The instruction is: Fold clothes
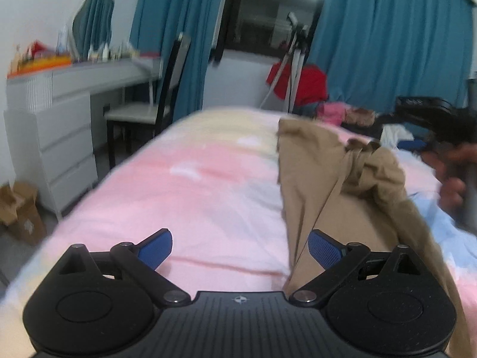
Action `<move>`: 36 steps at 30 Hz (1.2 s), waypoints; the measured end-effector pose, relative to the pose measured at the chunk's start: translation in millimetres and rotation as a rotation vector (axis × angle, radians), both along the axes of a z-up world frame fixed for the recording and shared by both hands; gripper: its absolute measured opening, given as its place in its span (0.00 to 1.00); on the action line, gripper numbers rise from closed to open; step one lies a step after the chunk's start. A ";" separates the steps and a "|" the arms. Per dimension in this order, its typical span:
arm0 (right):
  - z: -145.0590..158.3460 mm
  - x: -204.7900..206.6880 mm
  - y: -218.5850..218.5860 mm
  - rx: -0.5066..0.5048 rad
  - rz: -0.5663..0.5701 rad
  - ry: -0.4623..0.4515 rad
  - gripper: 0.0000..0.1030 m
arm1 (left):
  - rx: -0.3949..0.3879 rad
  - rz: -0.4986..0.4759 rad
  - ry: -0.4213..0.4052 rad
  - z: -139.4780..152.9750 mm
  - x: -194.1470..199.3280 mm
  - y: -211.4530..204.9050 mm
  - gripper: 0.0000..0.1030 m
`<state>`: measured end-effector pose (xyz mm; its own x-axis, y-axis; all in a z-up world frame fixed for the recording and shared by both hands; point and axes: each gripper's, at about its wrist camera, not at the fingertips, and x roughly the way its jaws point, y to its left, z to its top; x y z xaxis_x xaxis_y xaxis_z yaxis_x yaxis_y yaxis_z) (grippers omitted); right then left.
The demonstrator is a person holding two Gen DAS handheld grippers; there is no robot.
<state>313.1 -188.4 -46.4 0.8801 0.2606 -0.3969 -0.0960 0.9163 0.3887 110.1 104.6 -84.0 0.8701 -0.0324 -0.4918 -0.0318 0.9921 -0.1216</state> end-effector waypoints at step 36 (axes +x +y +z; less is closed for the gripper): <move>-40.9 -261.4 -80.6 0.110 -0.132 0.153 0.66 | -0.417 0.079 0.511 -26.2 -64.3 51.7 0.79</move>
